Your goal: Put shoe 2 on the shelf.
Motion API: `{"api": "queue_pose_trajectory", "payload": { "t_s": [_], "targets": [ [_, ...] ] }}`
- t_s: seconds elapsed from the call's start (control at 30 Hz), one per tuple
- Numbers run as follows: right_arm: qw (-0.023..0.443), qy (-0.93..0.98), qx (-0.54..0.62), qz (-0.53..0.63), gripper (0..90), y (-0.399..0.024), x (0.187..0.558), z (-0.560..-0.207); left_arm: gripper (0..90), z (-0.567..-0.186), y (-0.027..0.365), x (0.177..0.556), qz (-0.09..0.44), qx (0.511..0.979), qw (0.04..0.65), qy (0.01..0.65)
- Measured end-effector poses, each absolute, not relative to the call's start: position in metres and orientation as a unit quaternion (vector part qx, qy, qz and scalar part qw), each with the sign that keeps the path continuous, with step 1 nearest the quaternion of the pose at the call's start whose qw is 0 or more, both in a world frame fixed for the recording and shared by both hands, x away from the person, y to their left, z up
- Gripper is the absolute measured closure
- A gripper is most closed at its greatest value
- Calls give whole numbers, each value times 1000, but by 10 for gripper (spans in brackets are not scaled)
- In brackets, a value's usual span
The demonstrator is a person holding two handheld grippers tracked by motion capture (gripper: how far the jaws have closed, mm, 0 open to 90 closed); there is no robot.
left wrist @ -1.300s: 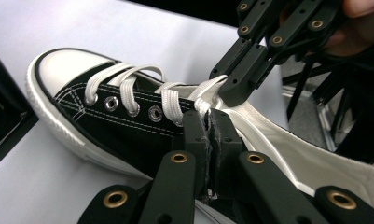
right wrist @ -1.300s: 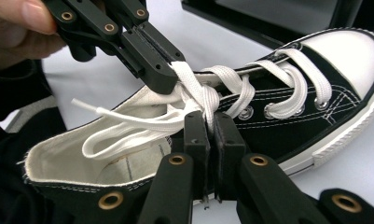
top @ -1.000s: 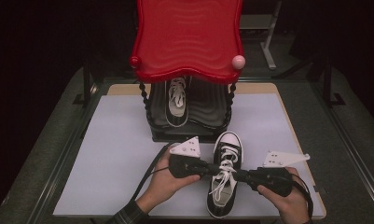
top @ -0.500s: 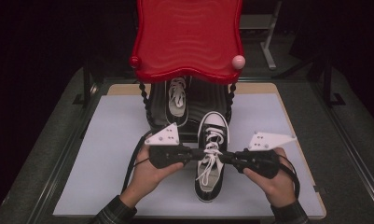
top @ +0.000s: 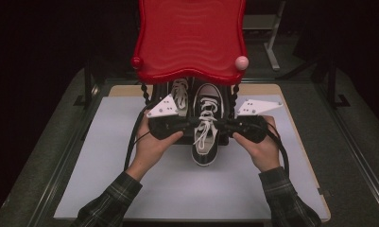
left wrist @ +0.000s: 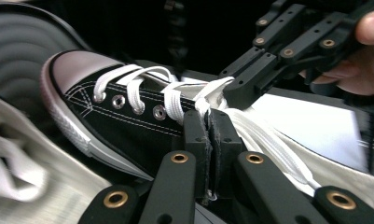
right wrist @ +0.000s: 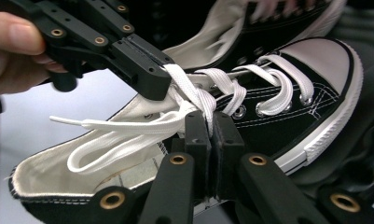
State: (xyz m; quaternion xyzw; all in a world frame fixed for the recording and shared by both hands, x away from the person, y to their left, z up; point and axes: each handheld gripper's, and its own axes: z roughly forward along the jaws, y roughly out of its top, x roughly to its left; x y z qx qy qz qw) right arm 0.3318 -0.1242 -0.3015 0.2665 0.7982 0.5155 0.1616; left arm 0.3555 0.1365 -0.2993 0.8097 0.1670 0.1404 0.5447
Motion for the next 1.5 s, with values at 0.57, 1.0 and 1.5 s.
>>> {"api": "queue_pose_trajectory", "payload": {
  "t_s": [0.57,1.0,1.5],
  "targets": [
    [195,794,291,497,845,-107,368,-311,852,-309,135,381,165,805,531,206],
    [196,790,299,499,844,-107,368,-310,549,-323,169,323,149,798,548,201],
    [194,788,300,502,844,-107,369,-309,495,-391,150,321,62,831,505,226]
  ]
}}
